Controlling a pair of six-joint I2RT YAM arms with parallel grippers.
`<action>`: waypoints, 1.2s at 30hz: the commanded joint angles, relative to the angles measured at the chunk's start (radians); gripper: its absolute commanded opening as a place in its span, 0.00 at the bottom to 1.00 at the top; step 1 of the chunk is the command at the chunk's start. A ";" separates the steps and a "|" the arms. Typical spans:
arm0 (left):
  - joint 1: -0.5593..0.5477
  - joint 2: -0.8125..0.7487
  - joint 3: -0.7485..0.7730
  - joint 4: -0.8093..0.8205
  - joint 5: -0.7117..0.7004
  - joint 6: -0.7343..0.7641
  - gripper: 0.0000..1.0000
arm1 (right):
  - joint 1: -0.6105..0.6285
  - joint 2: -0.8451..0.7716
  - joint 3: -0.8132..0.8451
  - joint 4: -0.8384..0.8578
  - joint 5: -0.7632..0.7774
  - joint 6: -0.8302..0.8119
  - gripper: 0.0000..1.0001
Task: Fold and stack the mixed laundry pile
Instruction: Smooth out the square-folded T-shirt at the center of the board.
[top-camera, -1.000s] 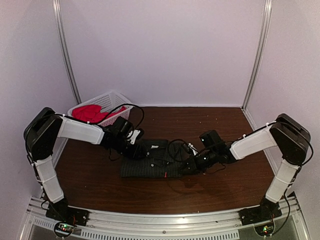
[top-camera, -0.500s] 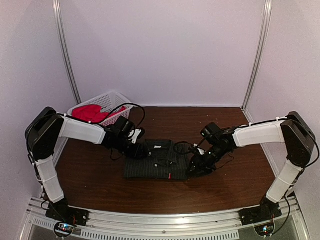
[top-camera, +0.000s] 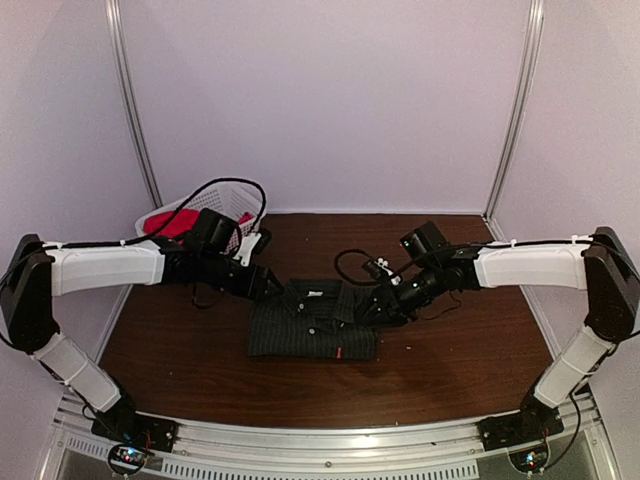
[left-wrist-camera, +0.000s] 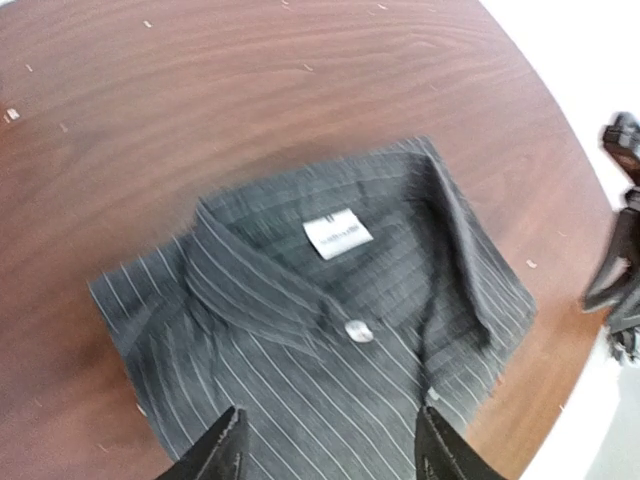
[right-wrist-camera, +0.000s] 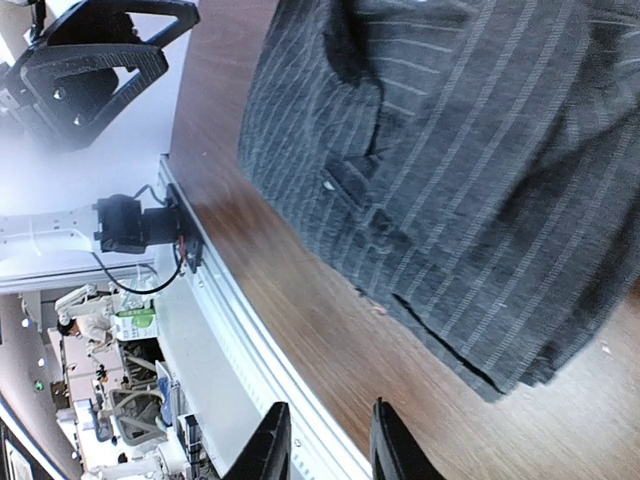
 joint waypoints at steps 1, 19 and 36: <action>-0.004 -0.111 -0.148 0.068 0.167 -0.056 0.57 | 0.060 0.055 -0.004 0.182 -0.119 0.074 0.29; 0.000 0.066 -0.371 0.306 0.158 -0.183 0.57 | -0.050 0.340 -0.163 0.196 0.025 0.018 0.28; 0.013 -0.027 -0.148 0.102 0.048 -0.086 0.63 | -0.041 0.141 0.158 -0.185 0.074 -0.174 0.36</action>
